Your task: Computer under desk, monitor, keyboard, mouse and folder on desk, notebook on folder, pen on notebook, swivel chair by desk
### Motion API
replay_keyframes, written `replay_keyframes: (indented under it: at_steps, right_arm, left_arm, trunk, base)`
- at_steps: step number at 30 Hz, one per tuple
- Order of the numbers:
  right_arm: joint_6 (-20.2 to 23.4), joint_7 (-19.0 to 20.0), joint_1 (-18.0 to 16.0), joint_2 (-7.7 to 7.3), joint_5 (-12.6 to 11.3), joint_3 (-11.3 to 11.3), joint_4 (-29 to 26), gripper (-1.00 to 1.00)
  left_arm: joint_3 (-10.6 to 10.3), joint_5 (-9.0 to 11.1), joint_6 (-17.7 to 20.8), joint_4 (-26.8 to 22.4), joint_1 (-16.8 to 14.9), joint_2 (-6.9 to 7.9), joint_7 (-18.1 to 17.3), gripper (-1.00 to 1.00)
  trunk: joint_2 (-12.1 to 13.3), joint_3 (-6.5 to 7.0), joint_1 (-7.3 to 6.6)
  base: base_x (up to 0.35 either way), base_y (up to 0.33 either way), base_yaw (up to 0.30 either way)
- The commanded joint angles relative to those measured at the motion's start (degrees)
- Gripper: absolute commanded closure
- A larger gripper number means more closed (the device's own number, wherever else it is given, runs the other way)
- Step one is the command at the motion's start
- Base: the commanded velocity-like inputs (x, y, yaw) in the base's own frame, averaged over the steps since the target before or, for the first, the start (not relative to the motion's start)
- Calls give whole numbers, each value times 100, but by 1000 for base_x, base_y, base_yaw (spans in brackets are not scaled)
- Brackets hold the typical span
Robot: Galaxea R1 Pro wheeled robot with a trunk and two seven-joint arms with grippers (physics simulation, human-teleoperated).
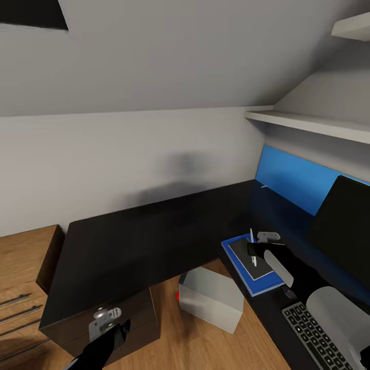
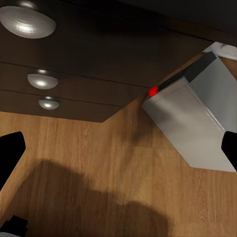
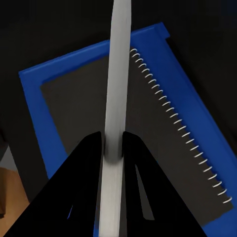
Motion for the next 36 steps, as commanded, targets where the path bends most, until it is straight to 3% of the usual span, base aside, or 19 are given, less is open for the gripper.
replay_keyframes:
  at_steps: [1, 31, 32, 36]
  right_arm:
    - [5, -47, -7, -10, -63, 32, -10, 100]
    - [5, -49, -7, -14, -36, 30, -1, 100]
    - [5, -49, -7, -15, -36, 28, -1, -100]
    - [5, -49, -7, -15, -37, 30, -1, -100]
  left_arm:
    - [-10, 15, 18, -10, -6, 5, 38, -100]
    - [13, 15, 14, -9, -6, 7, 36, -100]
    - [15, 15, 14, -9, -6, 9, 33, -100]
    - [23, 15, 14, -9, -6, 13, 30, -100]
  trunk:
    - [-48, -26, 24]
    - [-1171, -529, 639]
    - [-1171, -529, 639]
    - [-1171, -529, 639]
  base:
    - [0, 0, 0]
    - [0, 0, 0]
    - [0, 0, 0]
    - [0, 0, 0]
